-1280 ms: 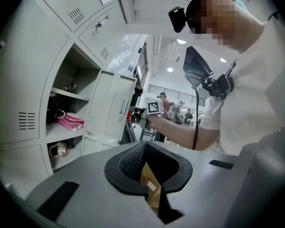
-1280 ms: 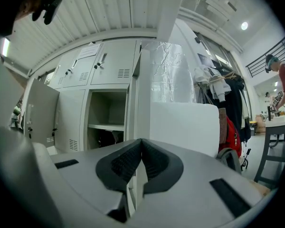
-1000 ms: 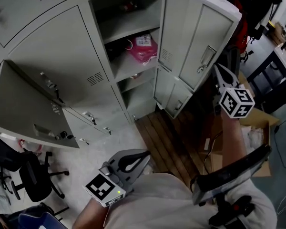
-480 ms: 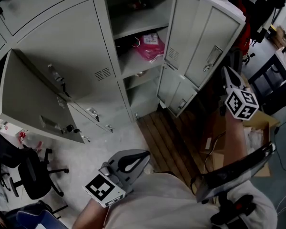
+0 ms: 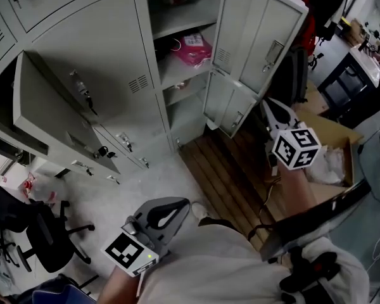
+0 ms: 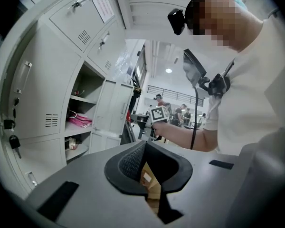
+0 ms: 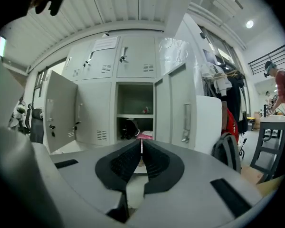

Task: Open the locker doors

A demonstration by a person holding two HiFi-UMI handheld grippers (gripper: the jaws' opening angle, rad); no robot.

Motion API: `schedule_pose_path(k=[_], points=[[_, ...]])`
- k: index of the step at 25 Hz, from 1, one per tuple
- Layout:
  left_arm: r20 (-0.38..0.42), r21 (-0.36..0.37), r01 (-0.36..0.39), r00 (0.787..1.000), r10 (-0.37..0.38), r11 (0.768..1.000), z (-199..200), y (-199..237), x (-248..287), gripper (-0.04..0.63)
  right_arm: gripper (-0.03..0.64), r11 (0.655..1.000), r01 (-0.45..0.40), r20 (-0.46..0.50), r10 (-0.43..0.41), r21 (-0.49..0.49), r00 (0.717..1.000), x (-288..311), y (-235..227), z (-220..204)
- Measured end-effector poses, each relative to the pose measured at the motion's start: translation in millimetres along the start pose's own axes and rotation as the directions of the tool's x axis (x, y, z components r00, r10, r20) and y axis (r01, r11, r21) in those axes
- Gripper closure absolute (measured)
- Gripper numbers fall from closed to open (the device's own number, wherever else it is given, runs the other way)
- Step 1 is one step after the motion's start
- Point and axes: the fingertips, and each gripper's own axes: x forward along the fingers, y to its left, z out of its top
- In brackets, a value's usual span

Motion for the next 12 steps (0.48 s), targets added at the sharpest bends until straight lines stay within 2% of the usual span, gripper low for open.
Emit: schedule_pose_path(k=[6, 12], points=[[-0.005, 0.024, -0.012, 1.000, 0.013, 1.000, -9.9, -23.2, -47.0, 0.584, 0.600, 0.989, -0.151, -0.056, 0.150, 0.001, 0.987, -32.6, 107.8, -21.9], [0.017, 0.021, -0.045, 0.999, 0.045, 0.999, -15.9, -37.5, -94.8, 0.584, 0.600, 0.952, -0.303, -0.092, 0.305, 0.039, 0.948, -74.7, 212.9, -42.8]])
